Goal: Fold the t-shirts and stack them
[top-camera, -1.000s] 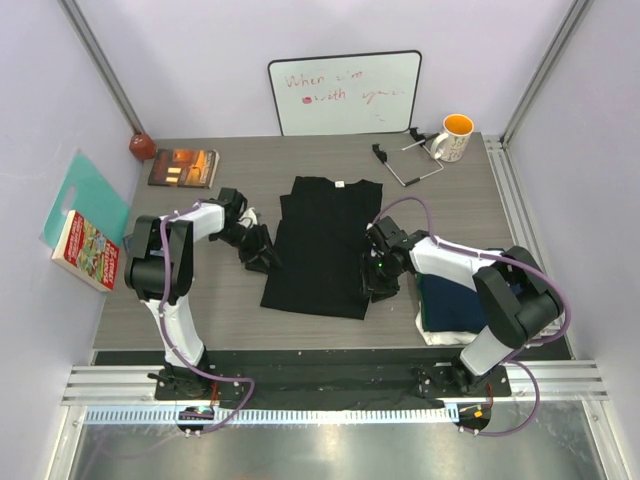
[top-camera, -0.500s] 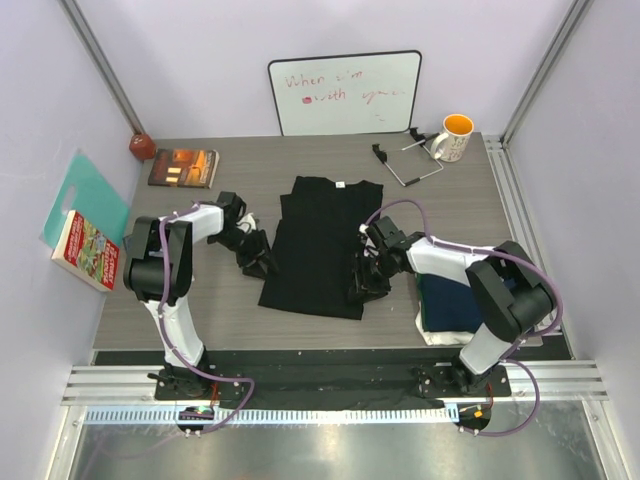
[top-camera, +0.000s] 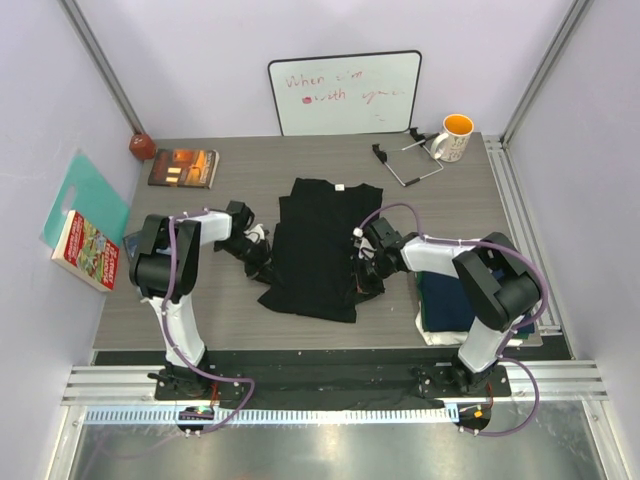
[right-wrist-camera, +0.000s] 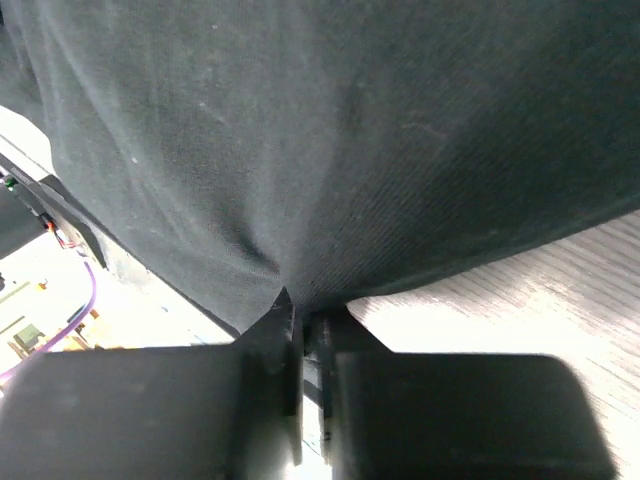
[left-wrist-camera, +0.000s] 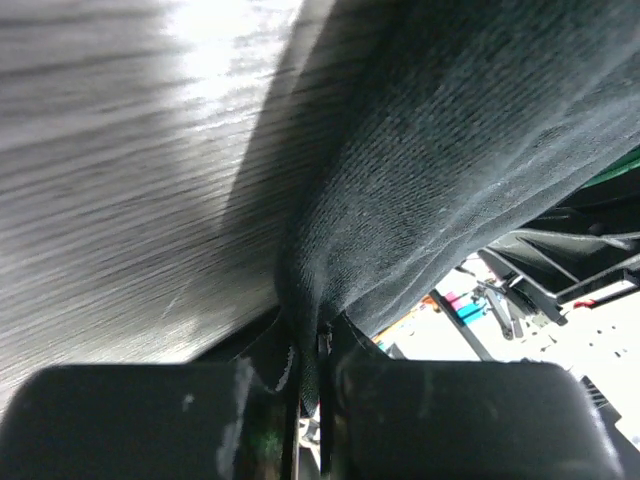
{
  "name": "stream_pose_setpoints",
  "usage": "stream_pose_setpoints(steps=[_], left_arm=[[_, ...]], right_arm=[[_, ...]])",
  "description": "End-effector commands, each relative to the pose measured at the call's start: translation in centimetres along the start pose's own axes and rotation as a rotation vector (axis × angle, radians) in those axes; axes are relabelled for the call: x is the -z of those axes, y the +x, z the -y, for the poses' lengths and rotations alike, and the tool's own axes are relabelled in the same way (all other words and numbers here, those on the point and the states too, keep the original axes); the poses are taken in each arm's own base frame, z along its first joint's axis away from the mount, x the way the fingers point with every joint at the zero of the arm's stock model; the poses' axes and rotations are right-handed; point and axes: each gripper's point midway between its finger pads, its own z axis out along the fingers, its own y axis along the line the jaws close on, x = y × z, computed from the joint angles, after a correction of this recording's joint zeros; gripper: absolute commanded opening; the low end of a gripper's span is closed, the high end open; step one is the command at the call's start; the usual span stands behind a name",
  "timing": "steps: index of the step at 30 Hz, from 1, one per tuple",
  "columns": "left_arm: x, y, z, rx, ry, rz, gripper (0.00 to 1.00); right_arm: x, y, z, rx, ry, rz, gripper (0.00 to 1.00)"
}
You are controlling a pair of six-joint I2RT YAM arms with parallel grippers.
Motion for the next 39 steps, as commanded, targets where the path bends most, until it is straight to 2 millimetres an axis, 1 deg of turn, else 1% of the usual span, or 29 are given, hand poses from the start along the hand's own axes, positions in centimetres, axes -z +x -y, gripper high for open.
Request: stream_pose_setpoints(steps=[1, 4, 6, 7, 9, 10, 12, 13, 14, 15, 16, 17, 18, 19, 20, 21, 22, 24, 25, 28, 29, 30, 32, 33, 34, 35, 36, 38, 39], left_arm=[[-2.0, -0.7, -3.9, -0.027, -0.14, 0.038, 0.0], [-1.7, -0.7, -3.7, -0.027, -0.142, 0.048, 0.0], [-1.1, -0.7, -3.5, -0.025, -0.158, 0.064, 0.0], [-0.6, -0.9, -3.3, -0.029, -0.168, 0.077, 0.0], [0.3, -1.1, -3.3, -0.033, -0.204, 0.103, 0.0], [0.8, -1.4, -3.0, -0.04, -0.211, 0.118, 0.0], [1.7, -1.6, -3.2, -0.035, -0.263, 0.142, 0.0], [2.3, -1.8, -3.1, -0.034, -0.283, 0.151, 0.0], [2.8, -2.2, -3.3, -0.03, -0.314, 0.173, 0.0], [3.1, -2.6, -3.1, -0.031, -0.324, 0.187, 0.0], [3.2, -2.7, -3.2, -0.027, -0.332, 0.193, 0.0], [3.2, -2.8, -3.2, -0.023, -0.335, 0.193, 0.0], [3.0, -2.8, -3.0, -0.017, -0.32, 0.187, 0.0], [2.7, -2.7, -2.8, -0.015, -0.304, 0.18, 0.0], [2.5, -2.5, -2.7, -0.011, -0.288, 0.168, 0.0], [2.1, -2.2, -2.7, -0.002, -0.276, 0.15, 0.0], [2.0, -2.1, -2.7, -0.002, -0.268, 0.146, 0.05], [1.8, -1.7, -2.9, 0.001, -0.26, 0.131, 0.13], [1.8, -1.5, -2.8, -0.005, -0.255, 0.128, 0.19], [1.8, -1.0, -3.1, -0.005, -0.261, 0.123, 0.27], [1.8, -0.9, -3.2, -0.008, -0.262, 0.122, 0.28], [1.8, -0.6, -3.4, -0.004, -0.264, 0.114, 0.28], [1.8, -0.2, -3.6, -0.006, -0.27, 0.105, 0.29], [1.8, 0.1, -3.9, -0.006, -0.275, 0.102, 0.29], [1.8, 0.3, -4.0, -0.005, -0.277, 0.098, 0.3], [1.9, 0.4, -4.0, -0.012, -0.275, 0.101, 0.3], [1.8, 0.8, -4.3, -0.008, -0.28, 0.092, 0.3], [1.7, 1.0, -4.6, -0.006, -0.287, 0.088, 0.3], [1.6, 1.1, -4.8, -0.004, -0.29, 0.082, 0.3]], right_arm=[[-1.7, 1.8, 5.5, 0.008, 0.21, -0.035, 0.01], [-1.2, 1.4, 5.2, 0.018, 0.214, -0.012, 0.01], [-0.6, 1.1, 4.9, 0.017, 0.22, 0.009, 0.01], [-0.1, 0.6, 4.3, 0.027, 0.214, 0.03, 0.01], [0.8, 0.3, 4.1, 0.025, 0.227, 0.051, 0.01], [1.3, -0.2, 3.7, 0.03, 0.228, 0.068, 0.01], [2.5, -0.8, 3.4, 0.038, 0.243, 0.101, 0.01], [3.1, -1.4, 3.2, 0.045, 0.25, 0.12, 0.01], [3.8, -1.5, 3.6, 0.036, 0.276, 0.125, 0.01], [4.6, -2.4, 4.0, 0.054, 0.319, 0.157, 0.01], [4.9, -2.7, 4.4, 0.058, 0.335, 0.16, 0.01], [5.3, -3.0, 5.1, 0.045, 0.352, 0.161, 0.02], [5.5, -3.2, 5.6, 0.054, 0.363, 0.16, 0.1], [5.7, -3.5, 5.8, 0.051, 0.365, 0.16, 0.2], [5.8, -3.4, 6.0, 0.045, 0.369, 0.146, 0.3], [5.8, -3.3, 6.4, 0.04, 0.374, 0.139, 0.32], [5.8, -3.2, 6.5, 0.039, 0.371, 0.135, 0.34], [5.9, -2.6, 6.4, 0.037, 0.362, 0.134, 0.43], [6.0, -2.4, 6.5, 0.03, 0.362, 0.138, 0.46], [5.8, -1.2, 6.9, 0.019, 0.354, 0.125, 0.47], [5.7, -1.0, 6.8, 0.016, 0.34, 0.124, 0.48], [5.5, -0.2, 7.1, 0.009, 0.338, 0.11, 0.48], [5.4, 0.1, 6.4, 0.007, 0.294, 0.113, 0.48], [5.2, 0.6, 6.5, 0.002, 0.285, 0.108, 0.48], [5.5, 0.5, 6.0, 0.008, 0.263, 0.126, 0.48], [5.5, 0.3, 5.7, 0.006, 0.247, 0.142, 0.52], [5.4, 0.7, 5.5, 0.005, 0.229, 0.141, 0.52], [5.7, 0.3, 4.8, 0.009, 0.195, 0.173, 0.53], [5.6, 0.5, 4.5, 0.01, 0.176, 0.168, 0.53]])
